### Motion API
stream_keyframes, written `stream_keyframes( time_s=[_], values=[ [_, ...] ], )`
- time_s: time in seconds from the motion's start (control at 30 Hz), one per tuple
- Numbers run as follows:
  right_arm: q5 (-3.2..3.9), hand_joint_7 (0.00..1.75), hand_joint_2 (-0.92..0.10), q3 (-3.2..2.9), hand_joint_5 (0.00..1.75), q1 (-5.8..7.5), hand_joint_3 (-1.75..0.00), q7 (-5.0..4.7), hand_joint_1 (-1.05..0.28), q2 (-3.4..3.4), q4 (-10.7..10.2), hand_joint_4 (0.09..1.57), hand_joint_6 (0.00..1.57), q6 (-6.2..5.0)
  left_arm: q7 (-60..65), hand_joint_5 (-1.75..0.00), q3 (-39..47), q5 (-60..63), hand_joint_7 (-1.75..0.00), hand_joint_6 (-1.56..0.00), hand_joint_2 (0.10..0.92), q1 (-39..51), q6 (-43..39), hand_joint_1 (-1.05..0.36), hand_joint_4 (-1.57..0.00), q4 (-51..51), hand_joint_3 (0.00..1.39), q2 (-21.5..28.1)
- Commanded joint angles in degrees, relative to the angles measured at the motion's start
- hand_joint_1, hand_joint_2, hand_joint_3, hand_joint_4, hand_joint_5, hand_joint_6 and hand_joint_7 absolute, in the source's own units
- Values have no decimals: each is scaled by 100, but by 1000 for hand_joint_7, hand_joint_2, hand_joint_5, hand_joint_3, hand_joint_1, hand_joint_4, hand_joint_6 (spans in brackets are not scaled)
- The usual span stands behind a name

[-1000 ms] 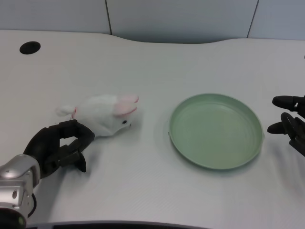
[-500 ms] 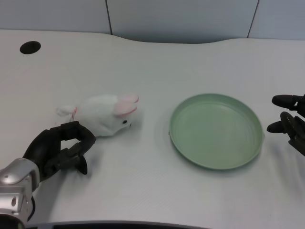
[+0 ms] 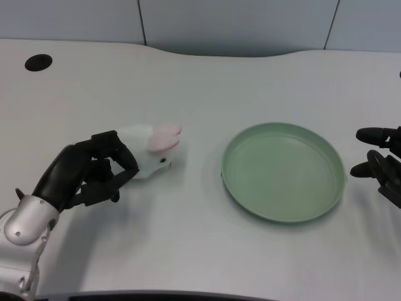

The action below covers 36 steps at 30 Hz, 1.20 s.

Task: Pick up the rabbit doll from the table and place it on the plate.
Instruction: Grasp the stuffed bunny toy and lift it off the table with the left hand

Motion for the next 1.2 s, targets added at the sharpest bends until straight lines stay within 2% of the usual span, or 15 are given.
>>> stream_keyframes(
  time_s=[0.03, 0.07, 0.13, 0.17, 0.2, 0.3, 0.4, 0.47, 0.53, 0.63, 0.7, 0.83, 0.97, 1.1, 1.2],
  values=[
    [-1, 817, -921, 11, 1306, 64, -478, -54, -275, -54, -102, 356, 412, 77, 213, -1697, -148, 379, -1434, -471, 921, -47, -264, -509, -481, -223, 331, 313],
    [13, 815, -921, 3, 1304, 59, -478, -47, -274, -47, -92, 357, 412, 83, 278, -1689, -187, 482, -1408, -471, 921, -87, -368, -506, -473, -260, 325, 361],
    [32, 814, -921, 1, 1309, 65, -481, -13, -274, -40, -80, 365, 415, 54, 545, -1492, -328, 912, -1160, -516, 921, -216, -581, -508, -484, -350, 254, 539],
    [35, 814, -921, 1, 1316, 72, -483, -5, -278, -35, -81, 367, 415, 40, 756, -1349, -420, 1222, -1007, -514, 921, -300, -656, -533, -483, -384, 236, 645],
    [32, 814, -921, 3, 1321, 80, -481, -4, -283, -29, -84, 363, 415, 24, 966, -1139, -508, 1520, -749, -523, 921, -375, -702, -568, -488, -406, 202, 741],
    [2, 813, -921, 13, 1327, 98, -482, -11, -274, -17, -79, 361, 416, -47, 1597, -853, -799, 2376, -285, -516, 921, -642, -759, -622, -428, -384, 135, 995],
    [-8, 811, -921, 22, 1330, 105, -498, 5, -256, -17, -63, 373, 418, -93, 2099, -497, -1084, 2988, -45, -446, 921, -936, -805, -660, -383, -213, 62, 1177],
    [-9, 810, -921, 30, 1329, 117, -503, -1, -254, -10, -87, 374, 419, -78, 2165, -443, -1220, 3099, -18, -437, 921, -1148, -837, -664, -383, -15, 54, 1206],
    [-17, 810, -921, 48, 1325, 160, -499, -27, -265, 7, -185, 373, 422, -33, 2097, -302, -1400, 3196, -4, -287, 921, -1478, -835, -764, -187, 281, 70, 1210],
    [13, 804, -921, 54, 1314, 198, -496, 8, -275, 17, -217, 355, 415, -43, 1918, -220, -1669, 3337, 0, -204, 921, -1856, -723, -826, -73, 615, 90, 1218],
    [51, 804, -921, 50, 1320, 228, -488, 11, -292, 31, -259, 356, 418, 21, 1687, -179, -1902, 3476, -1, -148, 921, -2191, -577, -873, -24, 893, 116, 1188],
    [68, 804, -921, 49, 1331, 298, -471, 5, -300, 40, -366, 367, 426, 78, 1279, -29, -2218, 3538, -11, -57, 921, -2734, -217, -915, 0, 1476, 120, 976],
    [66, 807, -921, 45, 1330, 375, -466, 61, -308, 35, -393, 368, 430, -28, 1114, -1, -2623, 3721, 0, -2, 921, -3337, 151, -970, 1, 2374, 116, 620],
    [83, 802, -921, 38, 1319, 474, -484, 35, -288, 66, -556, 368, 423, 31, 707, 1, -2793, 3645, 1, 1, 921, -3822, 561, -1009, 1, 3235, 108, 201],
    [142, 805, -921, 28, 1326, 534, -492, 122, -288, 69, -631, 370, 422, 35, 572, -3, -2881, 3628, -1, -2, 920, -4002, 773, -1023, -5, 3636, 80, -27]
  ],
)
